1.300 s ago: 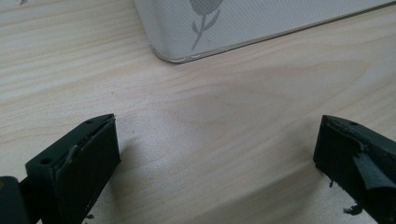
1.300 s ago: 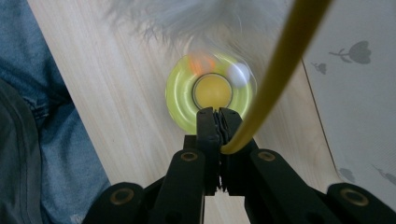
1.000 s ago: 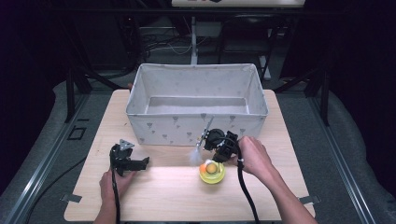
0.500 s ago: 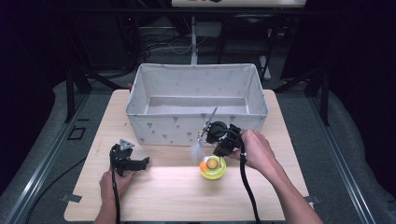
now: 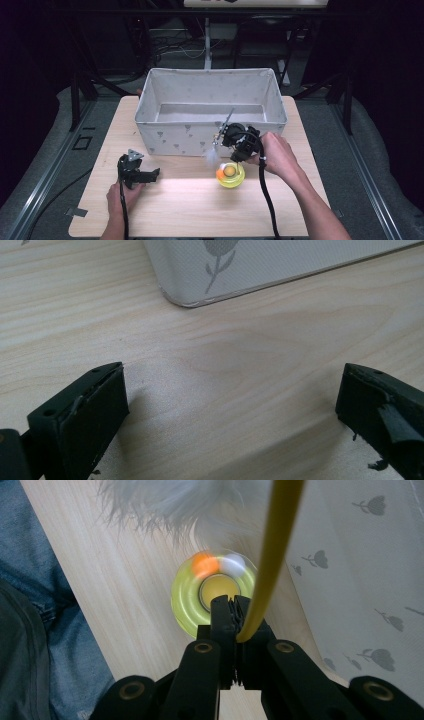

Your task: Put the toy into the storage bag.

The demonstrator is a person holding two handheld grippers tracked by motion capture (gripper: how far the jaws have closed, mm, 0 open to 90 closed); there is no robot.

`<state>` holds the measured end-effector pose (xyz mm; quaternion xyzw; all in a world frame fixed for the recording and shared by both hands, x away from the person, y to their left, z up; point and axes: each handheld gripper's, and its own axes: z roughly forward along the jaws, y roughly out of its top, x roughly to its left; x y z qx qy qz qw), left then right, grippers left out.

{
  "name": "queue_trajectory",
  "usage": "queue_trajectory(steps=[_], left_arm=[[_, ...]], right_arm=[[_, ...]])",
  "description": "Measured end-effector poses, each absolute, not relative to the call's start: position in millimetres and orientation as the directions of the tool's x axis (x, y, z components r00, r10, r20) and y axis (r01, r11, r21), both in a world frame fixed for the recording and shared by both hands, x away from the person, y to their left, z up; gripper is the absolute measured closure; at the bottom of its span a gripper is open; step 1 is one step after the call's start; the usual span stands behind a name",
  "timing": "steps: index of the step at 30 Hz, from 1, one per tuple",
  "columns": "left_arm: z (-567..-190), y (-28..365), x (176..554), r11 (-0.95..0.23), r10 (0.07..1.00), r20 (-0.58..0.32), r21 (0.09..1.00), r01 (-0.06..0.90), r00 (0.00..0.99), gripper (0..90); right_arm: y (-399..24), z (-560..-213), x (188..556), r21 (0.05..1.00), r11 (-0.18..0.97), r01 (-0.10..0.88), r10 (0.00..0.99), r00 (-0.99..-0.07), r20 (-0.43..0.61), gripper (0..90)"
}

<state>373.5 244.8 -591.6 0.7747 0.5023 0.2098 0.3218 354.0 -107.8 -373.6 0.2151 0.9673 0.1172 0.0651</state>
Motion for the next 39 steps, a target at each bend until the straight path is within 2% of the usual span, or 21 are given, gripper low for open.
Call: queue_trajectory(steps=[39], left_arm=[[-592, 245, 373, -0.288, 0.913, 0.002, 0.709, 0.643, 0.407, 0.2]], right_arm=[[-114, -320, 368, 0.264, 0.874, 0.409, 0.432, -0.901, -0.036, 88.4]])
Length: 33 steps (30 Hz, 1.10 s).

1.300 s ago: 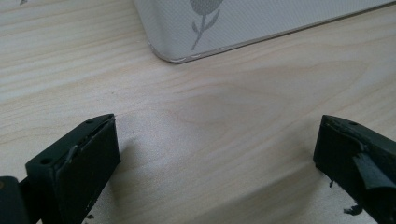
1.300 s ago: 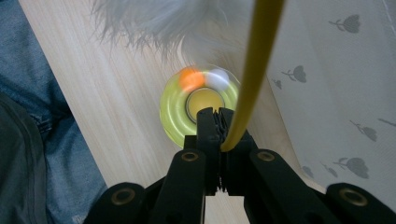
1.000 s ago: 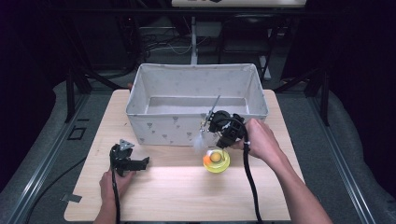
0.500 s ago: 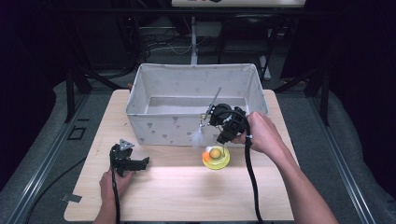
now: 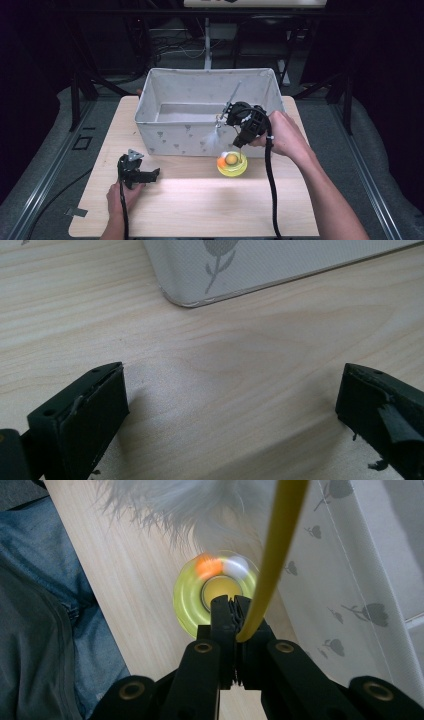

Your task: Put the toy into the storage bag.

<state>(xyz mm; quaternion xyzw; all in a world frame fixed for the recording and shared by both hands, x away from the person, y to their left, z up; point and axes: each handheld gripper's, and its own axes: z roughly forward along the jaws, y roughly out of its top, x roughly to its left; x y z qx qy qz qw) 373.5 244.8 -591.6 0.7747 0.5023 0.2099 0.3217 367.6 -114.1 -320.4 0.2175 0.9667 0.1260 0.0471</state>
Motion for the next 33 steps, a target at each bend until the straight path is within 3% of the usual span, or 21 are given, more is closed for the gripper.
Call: queue_trajectory(steps=[33], left_arm=[[-592, 245, 373, -0.286, 0.914, 0.001, 0.711, 0.643, 0.406, 0.2]], right_arm=[[-111, -265, 370, 0.309, 0.865, 0.395, 0.431, -0.900, -0.058, 88.4]])
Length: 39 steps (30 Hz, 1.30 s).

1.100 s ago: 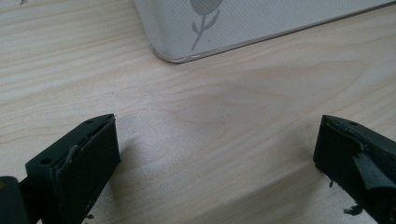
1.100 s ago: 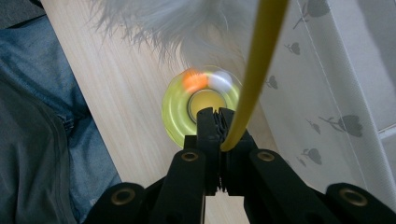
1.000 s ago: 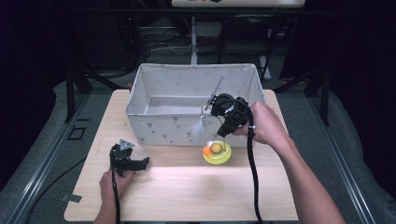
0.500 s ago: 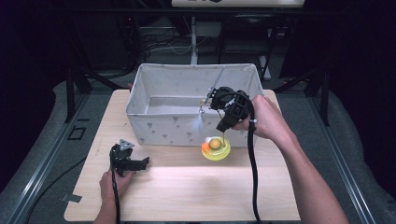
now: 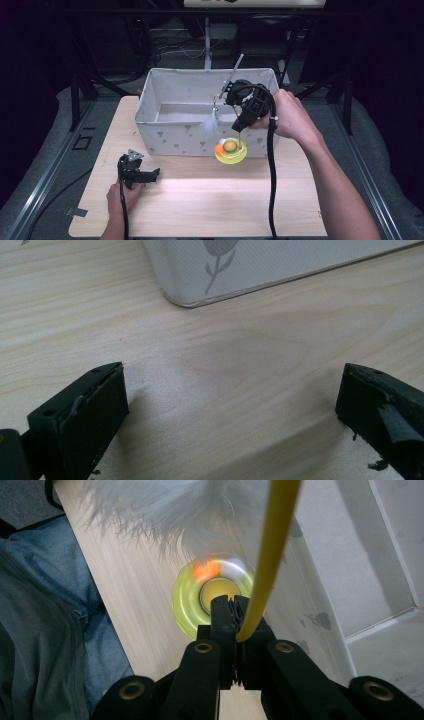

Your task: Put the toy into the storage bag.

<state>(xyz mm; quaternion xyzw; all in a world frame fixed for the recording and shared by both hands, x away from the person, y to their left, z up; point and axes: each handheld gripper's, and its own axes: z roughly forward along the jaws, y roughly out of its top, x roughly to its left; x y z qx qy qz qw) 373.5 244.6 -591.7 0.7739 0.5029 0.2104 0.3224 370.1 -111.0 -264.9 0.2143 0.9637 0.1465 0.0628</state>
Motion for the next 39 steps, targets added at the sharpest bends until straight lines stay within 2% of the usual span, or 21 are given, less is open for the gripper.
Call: queue_trajectory(steps=[21, 39], left_arm=[[-591, 245, 373, -0.290, 0.912, 0.001, 0.707, 0.645, 0.410, 0.2], [-591, 245, 373, -0.290, 0.913, 0.001, 0.707, 0.645, 0.409, 0.2]], right_arm=[[-111, -217, 385, 0.353, 0.841, 0.409, 0.465, -0.881, -0.085, 88.5], [-116, -197, 405, 0.384, 0.806, 0.450, 0.521, -0.847, -0.102, 88.4]])
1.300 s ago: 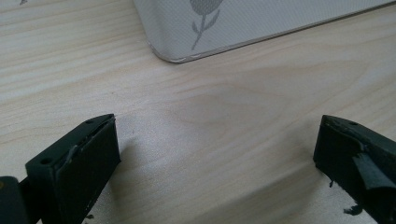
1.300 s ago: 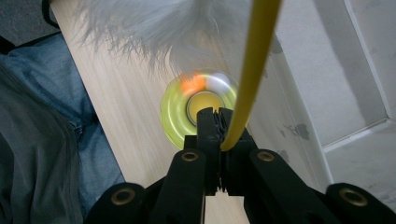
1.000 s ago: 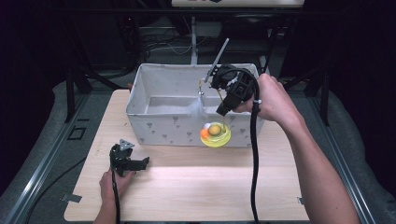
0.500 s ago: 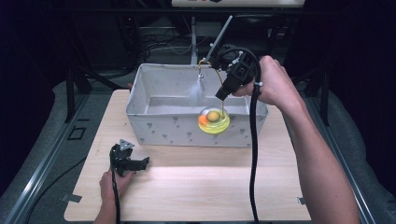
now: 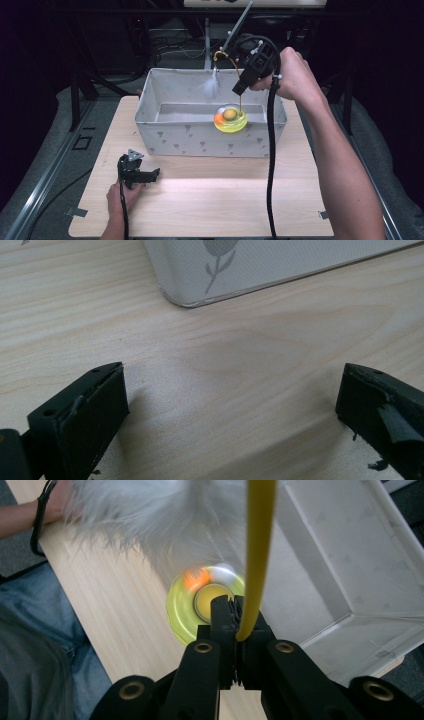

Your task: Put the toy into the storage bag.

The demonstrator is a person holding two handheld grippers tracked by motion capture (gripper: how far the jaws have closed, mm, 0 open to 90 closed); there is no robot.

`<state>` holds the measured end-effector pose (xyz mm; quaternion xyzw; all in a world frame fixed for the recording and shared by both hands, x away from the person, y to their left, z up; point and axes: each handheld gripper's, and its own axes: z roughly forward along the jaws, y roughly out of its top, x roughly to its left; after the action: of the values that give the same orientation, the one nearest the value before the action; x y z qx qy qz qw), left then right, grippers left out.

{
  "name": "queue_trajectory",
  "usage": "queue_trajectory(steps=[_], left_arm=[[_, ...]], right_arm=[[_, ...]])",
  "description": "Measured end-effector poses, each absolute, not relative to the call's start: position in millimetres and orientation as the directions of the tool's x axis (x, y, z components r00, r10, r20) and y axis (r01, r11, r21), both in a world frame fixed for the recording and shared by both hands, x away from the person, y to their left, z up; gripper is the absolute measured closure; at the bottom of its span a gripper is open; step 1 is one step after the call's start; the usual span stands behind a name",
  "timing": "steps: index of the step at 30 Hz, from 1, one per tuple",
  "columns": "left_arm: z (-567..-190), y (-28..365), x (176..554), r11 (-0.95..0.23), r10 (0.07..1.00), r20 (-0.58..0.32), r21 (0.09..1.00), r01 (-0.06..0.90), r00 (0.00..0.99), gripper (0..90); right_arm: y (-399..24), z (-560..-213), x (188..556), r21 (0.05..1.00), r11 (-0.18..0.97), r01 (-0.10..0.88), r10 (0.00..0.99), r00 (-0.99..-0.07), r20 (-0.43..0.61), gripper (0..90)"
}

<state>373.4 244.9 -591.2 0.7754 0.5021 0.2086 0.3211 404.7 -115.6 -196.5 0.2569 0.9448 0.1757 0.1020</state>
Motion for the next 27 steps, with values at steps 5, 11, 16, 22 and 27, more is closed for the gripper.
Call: queue_trajectory(steps=[5, 11, 16, 22, 27], left_arm=[[-591, 245, 373, -0.290, 0.913, 0.001, 0.707, 0.645, 0.409, 0.2], [-591, 245, 373, -0.294, 0.911, 0.004, 0.705, 0.645, 0.412, 0.2], [-591, 245, 373, -0.294, 0.911, 0.003, 0.705, 0.645, 0.412, 0.2], [-591, 245, 373, -0.294, 0.911, 0.003, 0.705, 0.645, 0.412, 0.2], [-591, 245, 373, -0.294, 0.911, 0.003, 0.705, 0.645, 0.412, 0.2]], right_arm=[[-118, -192, 409, 0.392, 0.799, 0.457, 0.532, -0.840, -0.106, 88.4], [-118, -191, 415, 0.388, 0.794, 0.469, 0.547, -0.829, -0.116, 88.4], [-118, -190, 423, 0.400, 0.779, 0.483, 0.565, -0.818, -0.111, 88.3], [-119, -186, 432, 0.421, 0.756, 0.501, 0.592, -0.798, -0.112, 88.3], [-121, -187, 439, 0.429, 0.742, 0.514, 0.612, -0.782, -0.122, 88.3]])
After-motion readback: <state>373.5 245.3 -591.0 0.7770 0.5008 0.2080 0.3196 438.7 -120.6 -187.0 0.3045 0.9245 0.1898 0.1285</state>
